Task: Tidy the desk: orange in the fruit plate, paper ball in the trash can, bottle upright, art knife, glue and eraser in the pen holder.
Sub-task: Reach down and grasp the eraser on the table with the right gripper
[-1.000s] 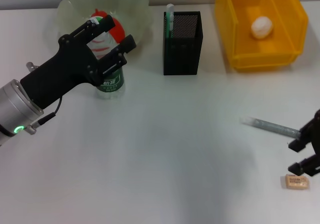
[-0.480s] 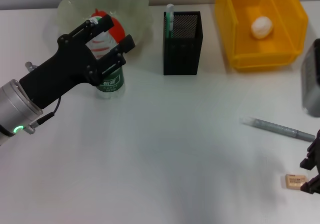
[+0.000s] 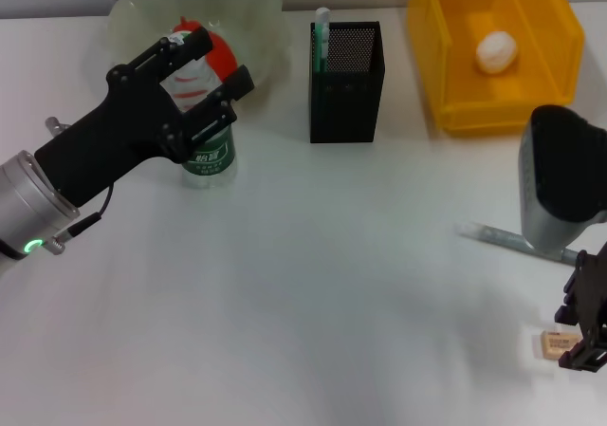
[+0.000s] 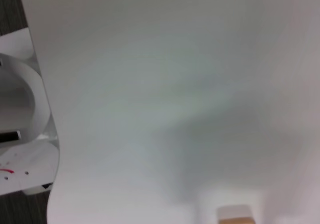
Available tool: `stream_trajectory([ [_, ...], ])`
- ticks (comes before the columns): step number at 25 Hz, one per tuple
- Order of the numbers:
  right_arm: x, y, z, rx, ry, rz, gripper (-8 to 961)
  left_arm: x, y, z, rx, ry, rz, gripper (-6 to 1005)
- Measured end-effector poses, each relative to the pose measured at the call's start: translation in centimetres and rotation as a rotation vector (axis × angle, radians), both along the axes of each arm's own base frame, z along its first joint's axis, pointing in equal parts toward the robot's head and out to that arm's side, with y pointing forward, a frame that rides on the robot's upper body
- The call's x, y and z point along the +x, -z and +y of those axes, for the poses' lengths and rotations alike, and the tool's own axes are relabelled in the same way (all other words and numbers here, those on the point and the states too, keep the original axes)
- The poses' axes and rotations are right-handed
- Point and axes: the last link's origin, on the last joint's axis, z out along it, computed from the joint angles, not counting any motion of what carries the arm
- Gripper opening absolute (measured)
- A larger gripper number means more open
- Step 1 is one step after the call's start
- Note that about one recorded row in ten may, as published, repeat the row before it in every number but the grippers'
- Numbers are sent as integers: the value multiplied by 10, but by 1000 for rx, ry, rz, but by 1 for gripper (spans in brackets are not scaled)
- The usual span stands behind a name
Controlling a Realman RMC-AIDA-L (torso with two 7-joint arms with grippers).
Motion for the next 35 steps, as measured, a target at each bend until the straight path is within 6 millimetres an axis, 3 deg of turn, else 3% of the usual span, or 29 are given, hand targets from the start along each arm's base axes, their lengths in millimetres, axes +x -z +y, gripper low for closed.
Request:
stream_trajectory([
  [7,-1,13,-3,-37,-12,-46,515,-2,-1,-1,6,-8,-1,662],
  [21,1,19,-1,-18,-8,-55,511,-4,-1,-2,7,-14,-1,662],
  [35,2,19,2,12,18,-66,366,-5,-1,-3,7,-17,-1,662],
])
